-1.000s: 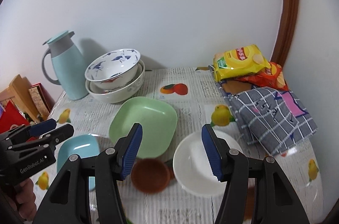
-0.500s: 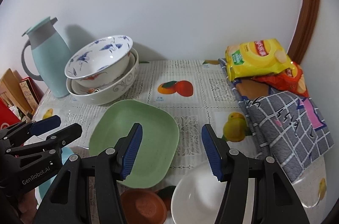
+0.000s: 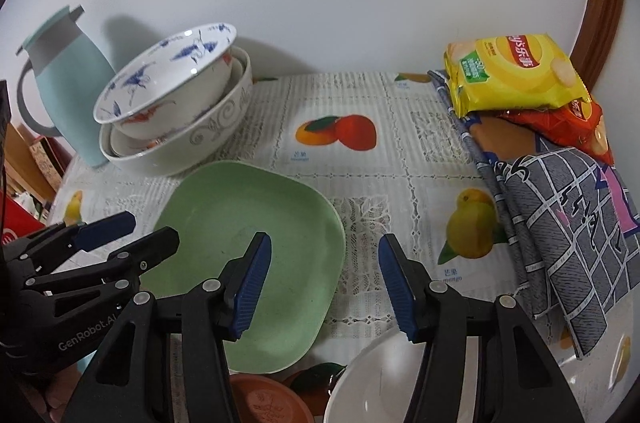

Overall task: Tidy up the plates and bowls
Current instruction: 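Close the right tool on the light-green plate rim and lift it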

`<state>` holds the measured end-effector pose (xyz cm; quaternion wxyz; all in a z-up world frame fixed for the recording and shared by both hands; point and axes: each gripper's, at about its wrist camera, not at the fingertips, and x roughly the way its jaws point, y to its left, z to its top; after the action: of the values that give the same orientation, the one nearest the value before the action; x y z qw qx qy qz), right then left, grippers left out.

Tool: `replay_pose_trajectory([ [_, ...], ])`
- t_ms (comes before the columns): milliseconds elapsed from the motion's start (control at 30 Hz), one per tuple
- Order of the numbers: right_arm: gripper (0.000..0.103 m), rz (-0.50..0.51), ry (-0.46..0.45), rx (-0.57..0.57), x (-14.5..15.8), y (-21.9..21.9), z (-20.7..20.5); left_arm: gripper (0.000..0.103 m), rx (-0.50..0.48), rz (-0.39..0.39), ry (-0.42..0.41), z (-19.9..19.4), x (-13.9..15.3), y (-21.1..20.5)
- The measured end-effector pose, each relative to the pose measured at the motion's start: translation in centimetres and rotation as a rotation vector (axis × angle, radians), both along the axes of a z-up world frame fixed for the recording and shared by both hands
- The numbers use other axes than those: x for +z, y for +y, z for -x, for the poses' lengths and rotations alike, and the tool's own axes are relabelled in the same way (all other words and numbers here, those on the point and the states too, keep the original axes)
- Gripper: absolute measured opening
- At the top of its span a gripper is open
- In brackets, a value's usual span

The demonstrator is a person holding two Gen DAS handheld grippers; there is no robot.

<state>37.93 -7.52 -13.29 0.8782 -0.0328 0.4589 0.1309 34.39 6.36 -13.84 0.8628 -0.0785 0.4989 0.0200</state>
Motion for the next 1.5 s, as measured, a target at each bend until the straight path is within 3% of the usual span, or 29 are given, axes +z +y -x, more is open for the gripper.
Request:
replay_pose_trajectory([
  [200,0.044,0.048,0.028,-0.013,-1.1,0.8,-0.5,0.051,-0.018,-0.007,0.056,-0.7,-1.7,0.1],
  [600,0.042,0.112,0.069,-0.026,-3.0,1.7,-0.9,0.050,-0.012,0.024,0.069,-1.5,-3.3,0.7],
  [667,0.042,0.107,0.074,-0.024,-3.2,1.8,-1.0,0.048,-0.003,0.025,0.061,-1.5,-3.3,0.6],
  [733,0.042,0.101,0.080,-0.021,-3.4,1.9,-1.1,0.037,-0.004,0.015,0.062,-1.5,-3.4,0.6],
  [867,0.038,0.117,0.068,-0.029,-3.7,2.1,-1.2,0.031,-0.004,0.019,0.054,-1.5,-3.5,0.7],
  [933,0.028,0.120,0.062,-0.041,-3.7,2.0,-1.2,0.023,-0.012,0.037,0.051,-1.5,-3.5,0.7],
  [1033,0.022,0.107,0.061,-0.049,-3.5,1.7,-1.2,0.017,-0.031,0.047,0.052,-1.5,-3.5,0.4],
  [1133,0.012,0.102,0.051,-0.064,-3.4,1.4,-1.2,0.016,-0.034,0.046,0.050,-1.5,-3.4,0.1],
  [1500,0.006,0.060,0.036,-0.087,-3.0,0.6,-1.0,0.011,-0.039,0.078,0.034,-1.2,-2.9,0.7],
])
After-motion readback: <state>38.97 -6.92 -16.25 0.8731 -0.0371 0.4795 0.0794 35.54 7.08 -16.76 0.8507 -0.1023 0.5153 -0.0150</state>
